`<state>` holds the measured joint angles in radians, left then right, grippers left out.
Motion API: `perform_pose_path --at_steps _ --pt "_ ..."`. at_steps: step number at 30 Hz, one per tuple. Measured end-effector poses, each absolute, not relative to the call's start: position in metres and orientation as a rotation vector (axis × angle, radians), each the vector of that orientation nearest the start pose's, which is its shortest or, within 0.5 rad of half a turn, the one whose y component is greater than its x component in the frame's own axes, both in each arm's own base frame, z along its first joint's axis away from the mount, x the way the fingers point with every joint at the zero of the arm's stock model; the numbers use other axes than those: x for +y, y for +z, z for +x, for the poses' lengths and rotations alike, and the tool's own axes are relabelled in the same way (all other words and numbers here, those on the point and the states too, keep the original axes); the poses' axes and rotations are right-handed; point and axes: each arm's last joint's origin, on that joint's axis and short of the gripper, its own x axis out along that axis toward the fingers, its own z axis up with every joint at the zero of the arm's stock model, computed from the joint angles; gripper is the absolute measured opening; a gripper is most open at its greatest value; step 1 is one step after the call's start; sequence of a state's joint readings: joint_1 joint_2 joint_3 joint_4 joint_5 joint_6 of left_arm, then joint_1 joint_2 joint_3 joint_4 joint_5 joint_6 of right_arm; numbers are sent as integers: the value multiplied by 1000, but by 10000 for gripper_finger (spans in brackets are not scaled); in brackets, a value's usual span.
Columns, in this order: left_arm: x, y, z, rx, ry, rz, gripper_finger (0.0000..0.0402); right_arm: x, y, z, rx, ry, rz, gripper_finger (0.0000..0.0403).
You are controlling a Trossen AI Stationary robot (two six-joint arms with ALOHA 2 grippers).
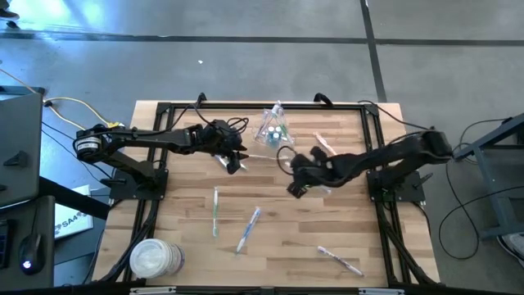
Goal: Pick & Place toothbrushing station
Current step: Put the top blue toothbrush into the transparent organizer
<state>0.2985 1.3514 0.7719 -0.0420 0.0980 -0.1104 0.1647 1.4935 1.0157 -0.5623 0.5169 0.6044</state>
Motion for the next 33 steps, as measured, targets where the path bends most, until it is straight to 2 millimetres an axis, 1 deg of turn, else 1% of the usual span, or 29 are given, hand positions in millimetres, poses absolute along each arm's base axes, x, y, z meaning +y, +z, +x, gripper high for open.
perform_pose_path --at_steps 3,5,8,12,15,19,22,26,28,31,33 --pt "79 221 267 602 224 -235 148 36 252 272 745 -656 140 14" --pt "79 221 267 604 225 -239 148 36 263 260 710 -692 108 20" --pt "79 220 267 614 231 -259 148 34 275 243 690 -737 62 21" --pt "79 219 266 619 233 -266 148 32 283 226 680 -794 -4 10" --pt "79 218 266 625 239 -287 148 31 280 217 648 -822 -55 13" --pt "78 216 264 649 243 -300 148 27 271 195 623 -846 -81 27" --pt "78 215 263 666 250 -320 148 21 263 172 583 -841 -48 24" --pt "78 215 263 664 250 -320 148 14 252 152 438 -811 29 11" --pt "78 216 264 658 250 -319 148 12 250 149 331 -731 50 11" --pt "78 216 264 650 250 -320 148 12 244 151 163 -517 36 15" --pt "78 217 265 644 250 -320 148 10 242 152 37 -413 18 14"
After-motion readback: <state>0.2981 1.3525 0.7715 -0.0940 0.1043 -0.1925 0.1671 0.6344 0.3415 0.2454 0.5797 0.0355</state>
